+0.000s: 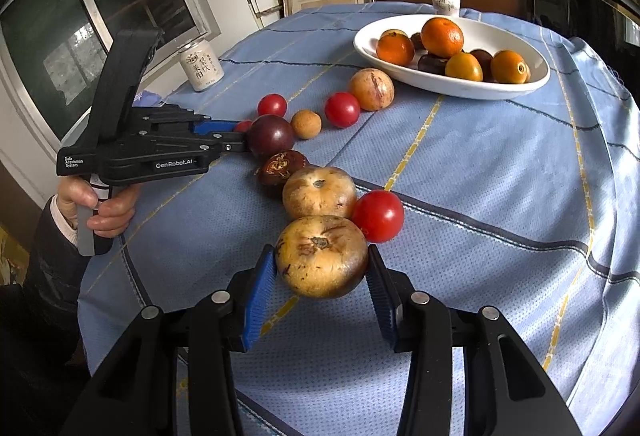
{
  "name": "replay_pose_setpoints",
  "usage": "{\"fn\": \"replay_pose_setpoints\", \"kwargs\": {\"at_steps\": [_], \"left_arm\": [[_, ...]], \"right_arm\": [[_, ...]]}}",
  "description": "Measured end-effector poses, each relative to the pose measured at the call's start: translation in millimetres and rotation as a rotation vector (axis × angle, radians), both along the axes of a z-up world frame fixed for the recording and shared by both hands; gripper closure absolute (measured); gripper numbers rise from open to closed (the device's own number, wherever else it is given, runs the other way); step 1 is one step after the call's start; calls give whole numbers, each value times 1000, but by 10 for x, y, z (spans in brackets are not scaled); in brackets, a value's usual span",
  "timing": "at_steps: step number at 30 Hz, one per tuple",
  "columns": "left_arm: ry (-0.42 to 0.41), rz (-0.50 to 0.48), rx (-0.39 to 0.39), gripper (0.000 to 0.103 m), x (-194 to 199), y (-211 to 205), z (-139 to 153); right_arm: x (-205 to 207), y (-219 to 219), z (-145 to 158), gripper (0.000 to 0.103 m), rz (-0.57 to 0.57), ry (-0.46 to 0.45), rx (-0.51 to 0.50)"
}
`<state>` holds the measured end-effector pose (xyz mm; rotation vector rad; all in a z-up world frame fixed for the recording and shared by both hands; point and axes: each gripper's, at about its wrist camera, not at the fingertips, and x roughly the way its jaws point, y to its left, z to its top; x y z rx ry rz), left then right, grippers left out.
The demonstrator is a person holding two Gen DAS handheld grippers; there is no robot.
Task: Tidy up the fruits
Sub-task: 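Close the right tool on the brown pear while the left tool grips the red tomato, then carry the pear and tomato onto the white plate and release both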
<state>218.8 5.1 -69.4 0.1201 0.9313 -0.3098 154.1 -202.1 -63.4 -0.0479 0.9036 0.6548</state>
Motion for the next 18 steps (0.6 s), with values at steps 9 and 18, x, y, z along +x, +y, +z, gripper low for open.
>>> {"fn": "replay_pose_setpoints", "kwargs": {"at_steps": [9,18], "left_arm": [[-84,67,-129,79,-200,186,225],[-123,35,-201,79,475,-115,726]], "right_arm": [[-105,-111,251,57,20,-142,128],[823,-482,570,57,-316,-289,186]]}}
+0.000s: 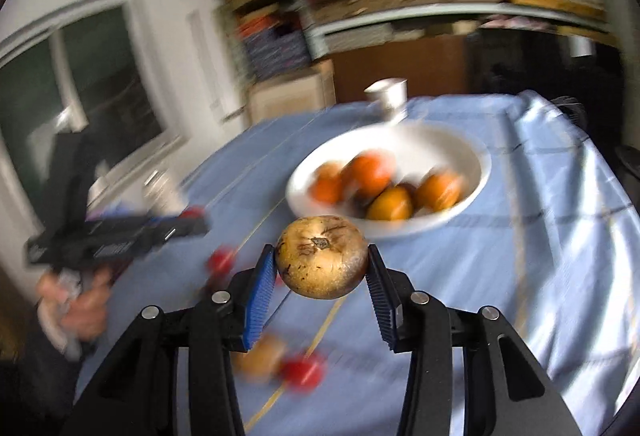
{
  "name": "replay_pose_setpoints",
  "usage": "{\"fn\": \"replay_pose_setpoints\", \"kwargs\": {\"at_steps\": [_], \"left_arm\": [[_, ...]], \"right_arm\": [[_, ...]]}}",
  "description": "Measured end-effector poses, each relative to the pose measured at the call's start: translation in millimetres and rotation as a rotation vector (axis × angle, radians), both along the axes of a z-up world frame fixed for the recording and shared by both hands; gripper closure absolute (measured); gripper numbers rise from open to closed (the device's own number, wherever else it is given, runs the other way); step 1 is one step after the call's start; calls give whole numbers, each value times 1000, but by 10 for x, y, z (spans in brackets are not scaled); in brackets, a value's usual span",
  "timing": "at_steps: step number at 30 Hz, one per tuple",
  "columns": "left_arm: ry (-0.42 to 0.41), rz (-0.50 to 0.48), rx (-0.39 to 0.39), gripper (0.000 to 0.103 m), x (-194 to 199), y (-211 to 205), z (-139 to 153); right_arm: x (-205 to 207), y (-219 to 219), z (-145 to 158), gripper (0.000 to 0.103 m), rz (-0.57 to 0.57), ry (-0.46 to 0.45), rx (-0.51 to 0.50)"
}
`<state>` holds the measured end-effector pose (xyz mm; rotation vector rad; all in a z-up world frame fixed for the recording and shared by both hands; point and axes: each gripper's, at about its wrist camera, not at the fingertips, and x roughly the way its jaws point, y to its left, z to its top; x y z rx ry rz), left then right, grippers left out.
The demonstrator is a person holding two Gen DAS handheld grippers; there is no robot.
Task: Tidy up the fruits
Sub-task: 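Carry the pear and tomato onto the white plate and release both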
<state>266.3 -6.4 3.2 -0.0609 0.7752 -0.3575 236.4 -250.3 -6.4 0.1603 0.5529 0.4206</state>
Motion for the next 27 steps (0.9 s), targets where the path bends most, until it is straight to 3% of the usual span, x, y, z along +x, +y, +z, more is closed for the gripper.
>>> {"fn": "replay_pose_setpoints", "kwargs": {"at_steps": [5,11,17,19,20,21,27], "left_arm": [[23,12,8,79,756,-263,131],[116,54,53,79,1660,-530,-20],[184,76,126,78,2157,-674,-261],[192,89,140,63,2191,-681,-299],[184,95,139,48,2181,-670,-283],[159,108,131,39,2129,-643,-229],[61,151,113,12,1528,-438,96]], "right_arm": [[708,-98,17,57,-105,16,11],[1512,-129,-187,57,-128,187,60],[1778,-28,-311,56,-102,243,26],[1766,-24,-302,56,-93,237,28],[1742,-29,-264,52,-86,224,32],[1701,-33,-203,46,-82,201,33],[1335,7,145,43,-83,90,-1]]}}
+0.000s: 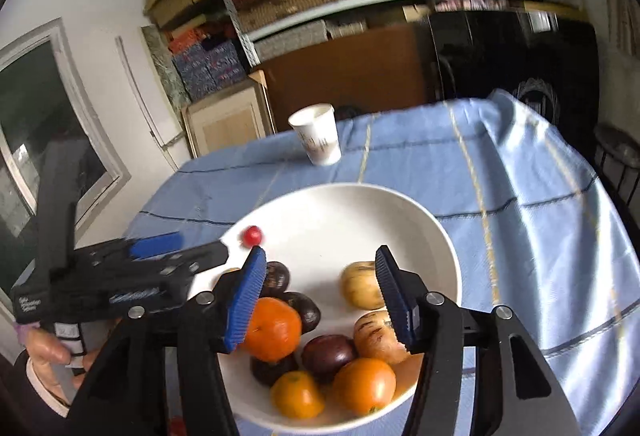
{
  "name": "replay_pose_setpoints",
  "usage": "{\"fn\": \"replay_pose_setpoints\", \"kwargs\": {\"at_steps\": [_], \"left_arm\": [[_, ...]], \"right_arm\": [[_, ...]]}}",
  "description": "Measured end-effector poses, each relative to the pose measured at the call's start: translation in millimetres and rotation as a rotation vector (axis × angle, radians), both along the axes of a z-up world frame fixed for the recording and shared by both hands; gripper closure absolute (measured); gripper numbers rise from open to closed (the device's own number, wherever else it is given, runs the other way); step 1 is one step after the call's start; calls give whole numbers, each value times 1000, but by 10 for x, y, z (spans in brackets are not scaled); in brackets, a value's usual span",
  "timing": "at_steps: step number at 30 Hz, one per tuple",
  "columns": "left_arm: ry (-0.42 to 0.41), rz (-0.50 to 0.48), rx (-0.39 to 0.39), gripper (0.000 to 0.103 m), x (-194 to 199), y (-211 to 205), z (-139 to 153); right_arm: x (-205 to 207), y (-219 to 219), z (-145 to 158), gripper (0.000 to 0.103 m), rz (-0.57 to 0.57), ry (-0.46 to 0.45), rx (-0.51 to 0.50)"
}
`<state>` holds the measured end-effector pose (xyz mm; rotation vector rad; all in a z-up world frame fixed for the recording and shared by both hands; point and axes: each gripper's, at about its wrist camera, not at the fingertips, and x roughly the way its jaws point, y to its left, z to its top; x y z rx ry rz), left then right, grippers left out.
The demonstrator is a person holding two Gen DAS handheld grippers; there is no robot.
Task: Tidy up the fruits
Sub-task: 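Carry the pear and tomato onto the white plate and release both, then reach the right tool to a red tomato while the left tool reaches another red tomato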
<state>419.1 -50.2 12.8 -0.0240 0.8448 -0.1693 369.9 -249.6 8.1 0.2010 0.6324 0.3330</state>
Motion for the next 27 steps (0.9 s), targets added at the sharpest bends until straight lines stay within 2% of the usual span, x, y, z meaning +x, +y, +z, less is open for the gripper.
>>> {"fn": "replay_pose_setpoints", "kwargs": {"at_steps": [2,5,8,10,12,14,15,16,18,19,22,27], "left_arm": [[-36,19,4,5,-276,91,79],[-102,61,-6,5,-807,292,110],[-147,89,-68,5,-1236,494,-8],[-135,123,-62,5,-1438,599,-149],[-109,158,-43,5,-1565,691,-261],[-89,191,-62,5,-1647,779,-329],[-81,204,-72,5,-1678,820,-357],[-77,218,-81,5,-1733,872,-379],[-69,228,-95,5,-1792,933,-416],[-64,230,-101,5,-1817,958,-434],[-54,226,-100,5,-1856,987,-478],[-51,227,-86,5,-1816,962,-503]], "right_arm": [[-139,31,41,39,11,-13,-15],[-448,95,1,36,24,-33,-48],[-760,171,-100,36,74,-30,-82],[-968,206,-163,36,137,-19,-76],[-1108,247,-217,36,237,17,-58],[-1282,328,-247,36,392,42,-69],[-1372,376,-249,36,452,32,-97],[-1524,454,-249,36,546,-5,-172],[-1698,532,-267,36,621,-61,-275],[-1772,558,-287,36,646,-74,-320],[-1828,543,-327,36,688,-34,-329],[-1859,480,-418,36,671,-8,-367]]}}
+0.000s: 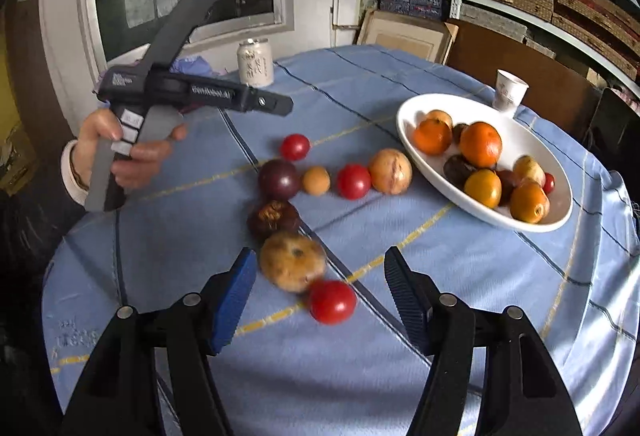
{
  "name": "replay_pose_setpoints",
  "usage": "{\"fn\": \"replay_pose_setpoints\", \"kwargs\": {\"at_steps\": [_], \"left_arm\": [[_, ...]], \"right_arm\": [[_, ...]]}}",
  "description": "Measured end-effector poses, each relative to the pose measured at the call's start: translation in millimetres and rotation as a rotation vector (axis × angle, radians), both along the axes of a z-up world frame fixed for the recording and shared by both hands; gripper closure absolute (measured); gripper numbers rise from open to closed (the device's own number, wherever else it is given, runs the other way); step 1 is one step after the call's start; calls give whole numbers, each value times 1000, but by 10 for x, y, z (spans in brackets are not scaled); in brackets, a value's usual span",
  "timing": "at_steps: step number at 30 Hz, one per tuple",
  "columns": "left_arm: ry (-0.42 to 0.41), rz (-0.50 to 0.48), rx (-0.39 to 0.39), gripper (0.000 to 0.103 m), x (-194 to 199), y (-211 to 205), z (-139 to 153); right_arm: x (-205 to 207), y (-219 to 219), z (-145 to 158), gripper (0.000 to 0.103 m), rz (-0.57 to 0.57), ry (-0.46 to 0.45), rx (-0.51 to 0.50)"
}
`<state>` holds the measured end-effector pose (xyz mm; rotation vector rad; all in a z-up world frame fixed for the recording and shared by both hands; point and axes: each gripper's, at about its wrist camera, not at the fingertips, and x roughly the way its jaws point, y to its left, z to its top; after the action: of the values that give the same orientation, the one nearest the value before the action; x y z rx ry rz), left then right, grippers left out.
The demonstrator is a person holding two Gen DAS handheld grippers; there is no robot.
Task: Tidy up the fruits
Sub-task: 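Reach the right tool to a red tomato while the left tool reaches another red tomato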
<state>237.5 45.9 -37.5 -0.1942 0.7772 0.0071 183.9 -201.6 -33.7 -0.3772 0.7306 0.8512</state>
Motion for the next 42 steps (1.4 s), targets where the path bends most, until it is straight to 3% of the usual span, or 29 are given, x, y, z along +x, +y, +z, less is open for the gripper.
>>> {"fn": "replay_pose_setpoints", "kwargs": {"at_steps": [6,8,12,22,27,29,35,37,39,42], "left_arm": [[-6,-1,24,5,1,-51,11],[-7,-4,29,5,-10,-58,19],[-8,-16,32,5,-26,-78,29],[-20,-14,35,5,-59,-83,62],[-14,-11,33,5,-52,-77,55],[-14,-6,37,5,-55,-73,52],[35,-101,-15,5,-32,-142,-14],[37,-142,-30,7,-47,-204,-22],[29,-165,-3,23,-73,-271,-18],[23,-178,43,30,-78,-364,-39]], "right_arm": [[13,17,-234,37,-42,20,-112],[28,10,-278,43,-50,31,-124],[26,33,-306,52,-23,41,-116],[36,87,-359,57,-26,28,-135],[17,107,-367,72,-13,28,-134],[37,84,-361,72,-17,39,-124],[221,-82,-236,72,-134,46,-41],[289,-149,-197,72,-178,59,-2],[322,-186,-159,72,-201,61,27],[329,-218,-82,72,-206,49,71]]}}
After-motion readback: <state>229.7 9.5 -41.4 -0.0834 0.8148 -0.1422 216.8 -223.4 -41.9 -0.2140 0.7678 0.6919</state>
